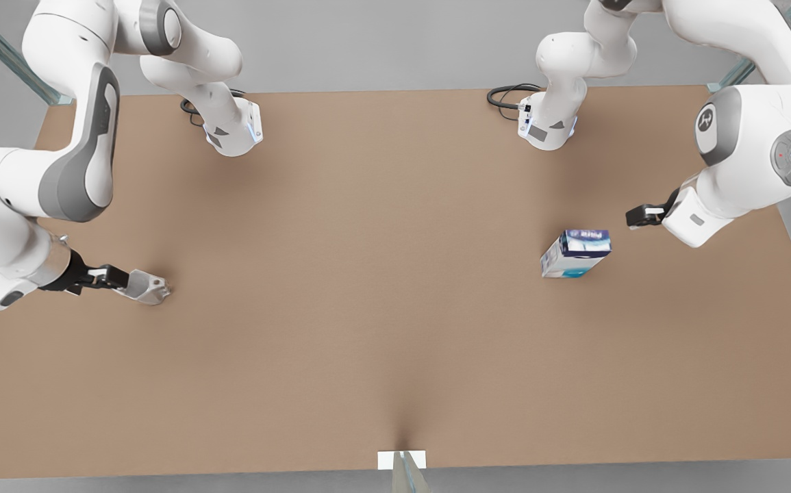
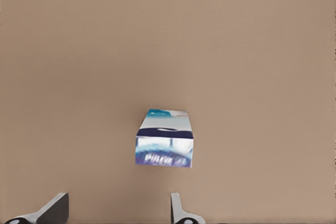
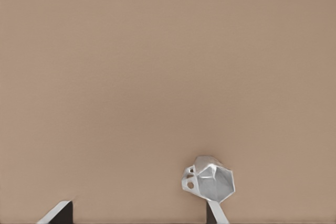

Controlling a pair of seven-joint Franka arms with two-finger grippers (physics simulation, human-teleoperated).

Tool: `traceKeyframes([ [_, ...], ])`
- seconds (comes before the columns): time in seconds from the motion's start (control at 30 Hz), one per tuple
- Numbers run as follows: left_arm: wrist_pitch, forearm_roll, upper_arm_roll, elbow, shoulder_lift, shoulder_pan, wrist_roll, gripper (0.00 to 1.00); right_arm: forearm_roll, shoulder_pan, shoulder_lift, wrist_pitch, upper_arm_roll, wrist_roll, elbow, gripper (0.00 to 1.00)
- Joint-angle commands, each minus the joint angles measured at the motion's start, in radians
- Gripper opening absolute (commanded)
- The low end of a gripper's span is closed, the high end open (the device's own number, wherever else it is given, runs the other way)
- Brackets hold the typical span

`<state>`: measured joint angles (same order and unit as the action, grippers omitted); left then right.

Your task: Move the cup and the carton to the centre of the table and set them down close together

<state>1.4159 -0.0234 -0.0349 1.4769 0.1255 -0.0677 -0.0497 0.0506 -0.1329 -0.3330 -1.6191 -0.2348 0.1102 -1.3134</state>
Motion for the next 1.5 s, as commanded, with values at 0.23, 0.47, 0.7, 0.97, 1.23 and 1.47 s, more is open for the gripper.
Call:
traceKeyframes([
  [0.23, 0.070, -0.003, -0.014, 0.121, -0.073, -0.044, -0.018, 1.00, -0.052, 0.029, 0.097, -0.341, -0.003, 0.313, -0.533, 1.00],
  [0.47, 0.184, -0.003, -0.051, 0.286, -0.155, -0.104, -0.036, 1.00, -0.124, 0.068, 0.100, -0.455, -0.005, 0.350, -0.652, 1.00],
  [0.7, 0.186, -0.003, -0.069, 0.316, -0.162, -0.119, -0.036, 1.00, -0.149, 0.128, 0.057, -0.558, -0.005, 0.402, -0.678, 1.00],
  [0.97, 0.226, -0.003, -0.080, 0.390, -0.176, -0.130, -0.038, 1.00, -0.150, 0.177, -0.043, -0.636, -0.005, 0.460, -0.670, 1.00],
  [1.23, 0.218, -0.003, -0.088, 0.391, -0.173, -0.141, -0.039, 1.00, -0.152, 0.187, -0.110, -0.667, -0.005, 0.464, -0.641, 1.00],
  [1.47, 0.221, -0.003, -0.088, 0.391, -0.170, -0.152, -0.090, 1.00, -0.152, 0.199, -0.161, -0.667, -0.005, 0.480, -0.632, 0.45],
])
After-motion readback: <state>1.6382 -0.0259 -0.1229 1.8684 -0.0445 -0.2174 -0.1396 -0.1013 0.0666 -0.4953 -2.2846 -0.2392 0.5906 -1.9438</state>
